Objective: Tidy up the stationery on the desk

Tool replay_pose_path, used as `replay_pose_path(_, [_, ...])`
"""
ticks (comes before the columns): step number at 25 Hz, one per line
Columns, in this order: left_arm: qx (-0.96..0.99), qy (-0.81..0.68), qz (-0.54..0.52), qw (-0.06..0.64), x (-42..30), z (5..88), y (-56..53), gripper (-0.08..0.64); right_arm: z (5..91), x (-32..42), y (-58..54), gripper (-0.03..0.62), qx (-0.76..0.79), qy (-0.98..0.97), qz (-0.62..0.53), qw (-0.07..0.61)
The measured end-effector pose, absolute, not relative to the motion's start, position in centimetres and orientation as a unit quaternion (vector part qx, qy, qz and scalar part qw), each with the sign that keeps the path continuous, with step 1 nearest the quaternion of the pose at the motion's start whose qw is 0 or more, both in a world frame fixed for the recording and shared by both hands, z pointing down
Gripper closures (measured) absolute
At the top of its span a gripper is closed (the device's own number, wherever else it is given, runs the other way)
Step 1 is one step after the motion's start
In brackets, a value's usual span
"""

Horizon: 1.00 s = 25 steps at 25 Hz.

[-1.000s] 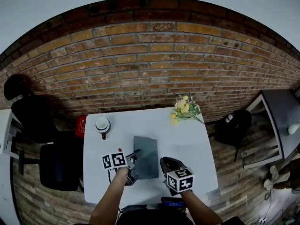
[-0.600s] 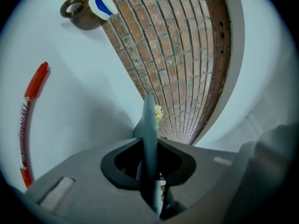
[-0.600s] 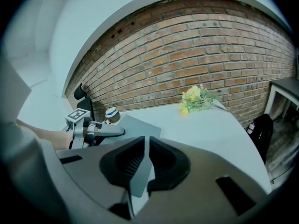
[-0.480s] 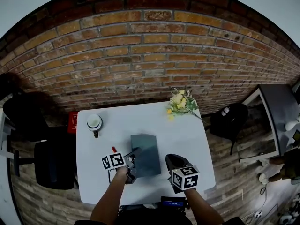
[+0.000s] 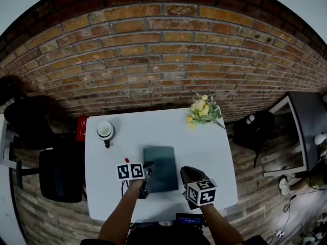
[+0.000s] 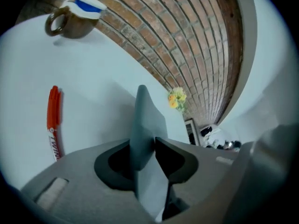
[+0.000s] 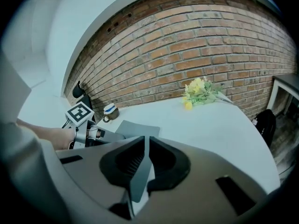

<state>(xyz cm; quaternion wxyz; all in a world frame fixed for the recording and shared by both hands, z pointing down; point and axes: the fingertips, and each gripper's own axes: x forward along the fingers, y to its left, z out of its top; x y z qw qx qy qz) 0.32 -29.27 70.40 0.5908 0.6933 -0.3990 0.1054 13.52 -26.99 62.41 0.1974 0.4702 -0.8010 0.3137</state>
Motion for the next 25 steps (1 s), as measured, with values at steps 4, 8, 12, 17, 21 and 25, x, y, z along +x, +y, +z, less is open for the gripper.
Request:
replay_pose_path(4, [0.695, -0.391, 0.167, 0.579, 0.4, 70.9, -28.9, 0.410, 62.8, 13.1, -27.0, 0.552, 0.467, -0.801, 0.318, 0.198])
replay_pose_path(8, [0.701, -0.390, 0.231, 0.551, -0.1, 71.2, -28.4, 0.374, 62.9, 12.8, -26.9, 0.554, 0.464, -0.803, 0.318, 0.198])
replay_pose_path(12, [0.711, -0.387, 0.288, 0.511, -0.5, 71.0, -28.3, 0.353, 62.7, 12.8, -26.7, 0.552, 0.463, -0.804, 0.314, 0.200])
replay_pose_path(17, [0.714, -0.411, 0.299, 0.482, -1.8, 70.3, -28.7, 0.350, 62.3, 13.1, -26.4, 0.554, 0.465, -0.805, 0.312, 0.195])
replay_pose_path(21, [0.729, -0.422, 0.247, 0.480, -2.4, 68.4, -29.3, 0.350, 62.0, 13.4, -26.3, 0.552, 0.463, -0.808, 0.310, 0.189])
replay_pose_path(25, [0.768, -0.410, 0.181, 0.459, -1.9, 65.3, -29.1, 0.351, 61.3, 13.2, -26.3, 0.552, 0.459, -0.815, 0.303, 0.185])
